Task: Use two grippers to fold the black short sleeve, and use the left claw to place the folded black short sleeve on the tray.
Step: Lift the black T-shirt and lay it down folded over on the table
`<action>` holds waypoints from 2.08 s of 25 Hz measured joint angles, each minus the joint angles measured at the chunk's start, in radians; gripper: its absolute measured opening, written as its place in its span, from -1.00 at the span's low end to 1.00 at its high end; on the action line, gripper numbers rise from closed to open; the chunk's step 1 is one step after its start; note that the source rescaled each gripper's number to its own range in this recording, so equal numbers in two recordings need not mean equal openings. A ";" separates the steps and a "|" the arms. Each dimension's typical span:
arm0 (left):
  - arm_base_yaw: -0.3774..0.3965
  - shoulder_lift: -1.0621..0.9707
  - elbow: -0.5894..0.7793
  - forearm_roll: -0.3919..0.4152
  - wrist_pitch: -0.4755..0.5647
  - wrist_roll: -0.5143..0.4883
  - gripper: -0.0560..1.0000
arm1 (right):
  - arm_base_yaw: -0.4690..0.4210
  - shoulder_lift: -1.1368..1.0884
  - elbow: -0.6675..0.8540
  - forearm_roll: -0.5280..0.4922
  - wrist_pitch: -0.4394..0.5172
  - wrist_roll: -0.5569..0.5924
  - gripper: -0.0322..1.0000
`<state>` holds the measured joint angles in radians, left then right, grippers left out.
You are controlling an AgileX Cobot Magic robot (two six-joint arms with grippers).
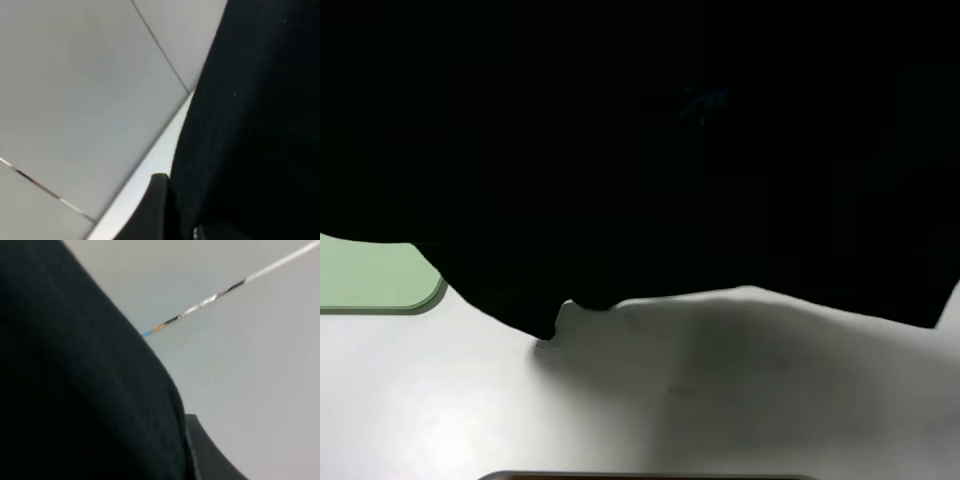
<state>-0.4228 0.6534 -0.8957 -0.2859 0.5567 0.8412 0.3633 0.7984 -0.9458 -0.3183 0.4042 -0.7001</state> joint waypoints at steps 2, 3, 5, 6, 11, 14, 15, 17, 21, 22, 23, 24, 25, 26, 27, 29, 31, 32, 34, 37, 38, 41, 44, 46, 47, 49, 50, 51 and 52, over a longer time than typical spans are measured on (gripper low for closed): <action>0.000 0.048 -0.001 0.132 0.004 -0.017 -0.89 | 0.000 0.032 0.000 -0.003 -0.020 -0.002 -0.94; 0.000 0.084 -0.001 0.193 0.008 -0.028 -0.89 | 0.000 0.077 0.000 -0.010 -0.038 -0.004 -0.94; 0.000 0.168 -0.002 0.306 0.027 -0.059 -0.89 | 0.000 0.182 0.000 -0.037 -0.061 -0.004 -0.94; 0.000 0.223 -0.002 0.364 0.033 -0.076 -0.89 | 0.000 0.250 0.000 -0.047 -0.072 -0.005 -0.94; 0.000 0.521 -0.002 0.607 0.045 -0.122 -0.89 | -0.006 0.569 0.001 -0.156 -0.141 -0.006 -0.94; 0.000 0.679 -0.003 0.754 0.016 -0.173 -0.89 | -0.051 0.781 -0.034 -0.226 -0.210 0.030 -0.94; 0.000 0.716 -0.005 0.817 0.001 -0.207 -0.89 | -0.067 0.827 -0.059 -0.232 -0.222 0.048 -0.94; -0.001 0.797 -0.009 0.944 -0.035 -0.285 -0.89 | -0.092 0.902 -0.113 -0.236 -0.242 0.096 -0.94; -0.009 0.915 -0.013 1.244 -0.094 -0.533 -0.89 | -0.123 0.995 -0.220 -0.240 -0.272 0.136 -0.94; -0.011 0.934 -0.013 1.329 -0.100 -0.608 -0.89 | -0.127 1.015 -0.244 -0.241 -0.278 0.139 -0.94; -0.011 0.954 -0.013 1.397 -0.103 -0.671 -0.89 | -0.130 1.033 -0.267 -0.241 -0.285 0.139 -0.94; -0.011 0.972 -0.013 1.480 -0.105 -0.746 -0.89 | -0.131 1.052 -0.287 -0.241 -0.292 0.139 -0.94; -0.011 0.987 -0.013 1.561 -0.106 -0.823 -0.89 | -0.133 1.067 -0.311 -0.241 -0.300 0.139 -0.94; -0.011 0.999 -0.013 1.639 -0.103 -0.901 -0.89 | -0.136 1.086 -0.336 -0.241 -0.306 0.139 -0.94; -0.011 1.011 -0.013 1.702 -0.095 -0.967 -0.89 | -0.137 1.105 -0.361 -0.241 -0.310 0.139 -0.94; -0.010 1.026 -0.013 1.838 -0.081 -1.117 -0.89 | -0.138 1.140 -0.404 -0.241 -0.311 0.141 -0.94; 0.000 1.030 -0.013 1.915 -0.079 -1.235 -0.89 | -0.139 1.169 -0.437 -0.240 -0.312 0.151 -0.94; 0.009 1.030 -0.013 1.942 -0.080 -1.284 -0.89 | -0.139 1.178 -0.445 -0.240 -0.316 0.157 -0.94; 0.021 1.030 -0.013 1.956 -0.089 -1.321 -0.89 | -0.139 1.192 -0.451 -0.240 -0.325 0.161 -0.94; 0.024 1.030 -0.013 1.947 -0.111 -1.258 -0.89 | -0.139 1.206 -0.451 -0.256 -0.304 0.157 -0.94; 0.024 1.030 -0.013 1.937 -0.122 -1.215 -0.89 | -0.139 1.213 -0.451 -0.261 -0.289 0.146 -0.94; 0.024 1.031 -0.013 1.883 -0.157 -1.077 -0.89 | -0.139 1.230 -0.451 -0.276 -0.238 0.095 -0.94; 0.024 1.031 -0.013 1.680 -0.206 -0.736 -0.89 | -0.142 1.249 -0.451 -0.278 -0.203 0.016 -0.94; 0.024 1.031 -0.013 1.532 -0.223 -0.548 -0.89 | -0.144 1.260 -0.451 -0.280 -0.176 -0.056 -0.94; 0.024 1.031 -0.014 1.440 -0.223 -0.440 -0.89 | -0.145 1.267 -0.451 -0.280 -0.161 -0.095 -0.94; 0.024 1.031 -0.016 1.258 -0.222 -0.237 -0.89 | -0.145 1.282 -0.451 -0.278 -0.115 -0.174 -0.94; 0.024 1.031 -0.018 1.153 -0.214 -0.125 -0.89 | -0.145 1.286 -0.451 -0.272 -0.090 -0.218 -0.94; 0.024 1.031 -0.020 1.052 -0.200 -0.011 -0.89 | -0.145 1.291 -0.451 -0.259 -0.058 -0.254 -0.94; 0.024 1.031 -0.021 0.969 -0.183 0.082 -0.89 | -0.145 1.294 -0.451 -0.243 -0.023 -0.294 -0.94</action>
<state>-0.3986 1.6840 -0.9168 0.6830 0.3734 0.9229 0.2188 2.0929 -1.3963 -0.5618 0.3812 -0.9939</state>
